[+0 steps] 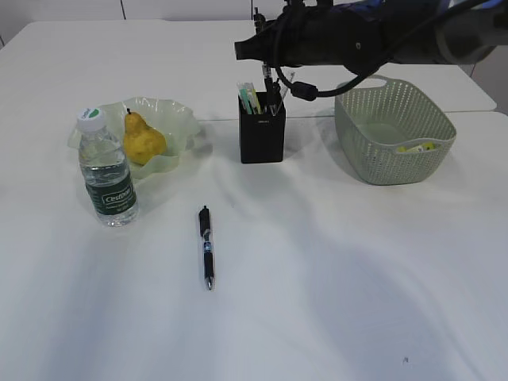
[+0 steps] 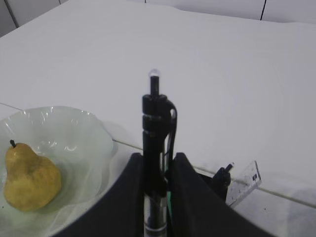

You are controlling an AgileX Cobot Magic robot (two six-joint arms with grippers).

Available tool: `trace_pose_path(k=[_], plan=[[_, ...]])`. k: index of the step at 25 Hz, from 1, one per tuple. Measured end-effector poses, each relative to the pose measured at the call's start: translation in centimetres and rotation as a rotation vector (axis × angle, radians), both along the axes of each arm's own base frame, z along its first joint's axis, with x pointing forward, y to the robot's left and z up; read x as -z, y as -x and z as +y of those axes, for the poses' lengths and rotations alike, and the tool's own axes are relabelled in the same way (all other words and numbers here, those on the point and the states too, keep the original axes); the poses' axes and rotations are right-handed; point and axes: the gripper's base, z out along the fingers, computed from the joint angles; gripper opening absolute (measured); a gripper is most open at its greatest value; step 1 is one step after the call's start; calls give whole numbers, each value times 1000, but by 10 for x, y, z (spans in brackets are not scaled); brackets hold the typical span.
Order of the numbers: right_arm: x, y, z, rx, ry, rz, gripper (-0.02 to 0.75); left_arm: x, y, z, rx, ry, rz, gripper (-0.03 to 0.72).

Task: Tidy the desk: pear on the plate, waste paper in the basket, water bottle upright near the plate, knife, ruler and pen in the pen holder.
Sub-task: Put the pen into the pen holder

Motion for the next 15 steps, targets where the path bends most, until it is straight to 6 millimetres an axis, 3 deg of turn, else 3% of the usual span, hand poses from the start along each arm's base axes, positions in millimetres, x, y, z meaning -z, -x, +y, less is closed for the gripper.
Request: trace_pose_path(k=[8,15], plan=[[17,-16,4,-18,-44,-78,123,0,0,0,0,0,0,466],[13,-34,12,-23,-70,-141,123,0,0,0,0,0,0,466]])
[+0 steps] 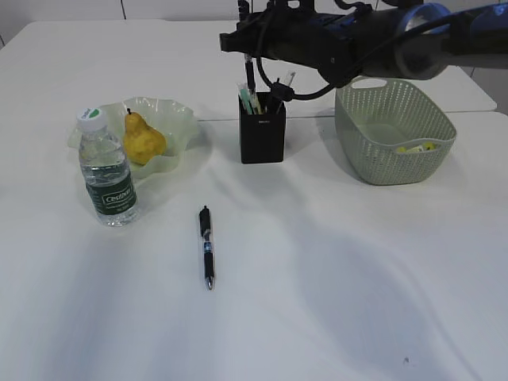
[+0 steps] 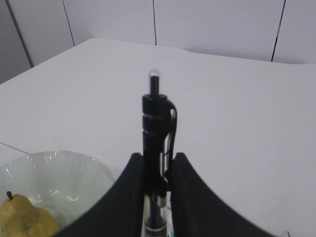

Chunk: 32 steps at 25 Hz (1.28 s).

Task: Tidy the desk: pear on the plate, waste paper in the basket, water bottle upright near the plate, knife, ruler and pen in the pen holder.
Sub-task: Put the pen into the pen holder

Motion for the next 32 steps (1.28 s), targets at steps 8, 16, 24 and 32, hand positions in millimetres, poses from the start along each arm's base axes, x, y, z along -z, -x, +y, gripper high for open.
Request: trace_pose_path(k=[8,16,24,32], plan=[[3,-17,-2,15,-12,-30,123,0,0,0,0,0,0,466],[21,-26,-7,28,-2,-6,123,0,0,0,0,0,0,466],[48,-30,-5,27,14,38,123,0,0,0,0,0,0,466],[53,-31,-5,26,15,43,132,0,0,0,0,0,0,466]])
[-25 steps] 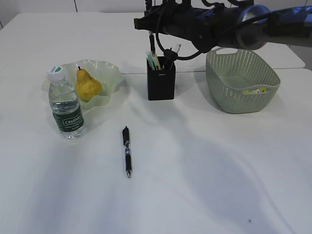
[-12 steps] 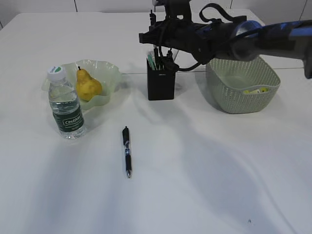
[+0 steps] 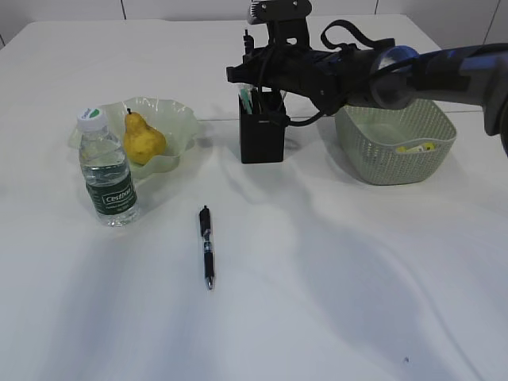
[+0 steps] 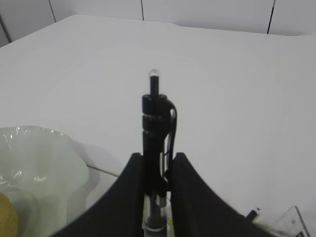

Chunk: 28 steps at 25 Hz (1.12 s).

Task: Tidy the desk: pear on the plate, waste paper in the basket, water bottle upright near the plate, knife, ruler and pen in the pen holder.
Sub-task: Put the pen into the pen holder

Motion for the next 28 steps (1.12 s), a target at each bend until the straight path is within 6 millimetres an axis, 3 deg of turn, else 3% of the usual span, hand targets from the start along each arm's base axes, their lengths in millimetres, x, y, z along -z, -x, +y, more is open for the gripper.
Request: trace_pose_path(k=[8,14,28], plan=[[0,0,0,1,2,5,295,0,0,0,0,0,0,466],[7,2,-3,22,41,94,328,0,0,0,0,0,0,466],[-67,31,-9,86,-19,230,331,0,0,0,0,0,0,466]])
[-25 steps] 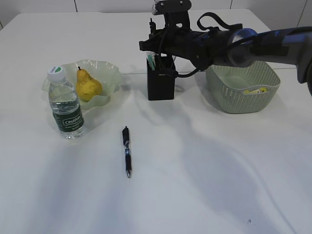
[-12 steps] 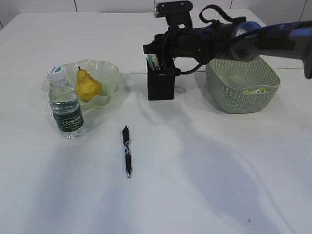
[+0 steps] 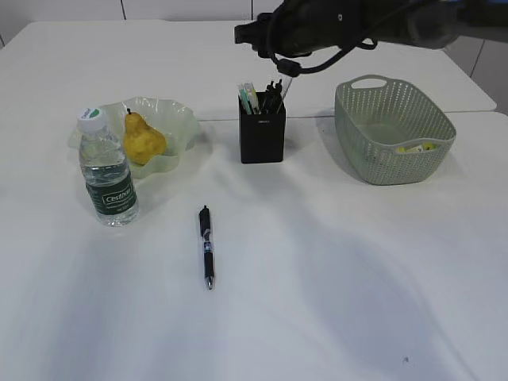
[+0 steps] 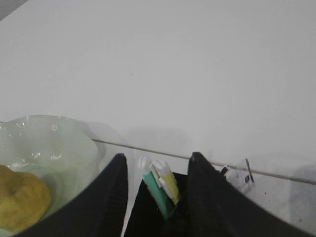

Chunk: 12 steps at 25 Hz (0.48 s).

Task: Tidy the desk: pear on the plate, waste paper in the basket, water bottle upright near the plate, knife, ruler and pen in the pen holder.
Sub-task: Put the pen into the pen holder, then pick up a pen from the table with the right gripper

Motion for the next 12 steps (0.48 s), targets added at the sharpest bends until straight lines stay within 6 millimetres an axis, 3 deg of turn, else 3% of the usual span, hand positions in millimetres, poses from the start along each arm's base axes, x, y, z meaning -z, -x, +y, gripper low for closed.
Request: trace_pose_path(k=[5,12], plan=[[-23,20,9,-9,-17,79,331,0,0,0,0,0,0,466],[-40,43,4,4,34,251,331,0,0,0,0,0,0,466]])
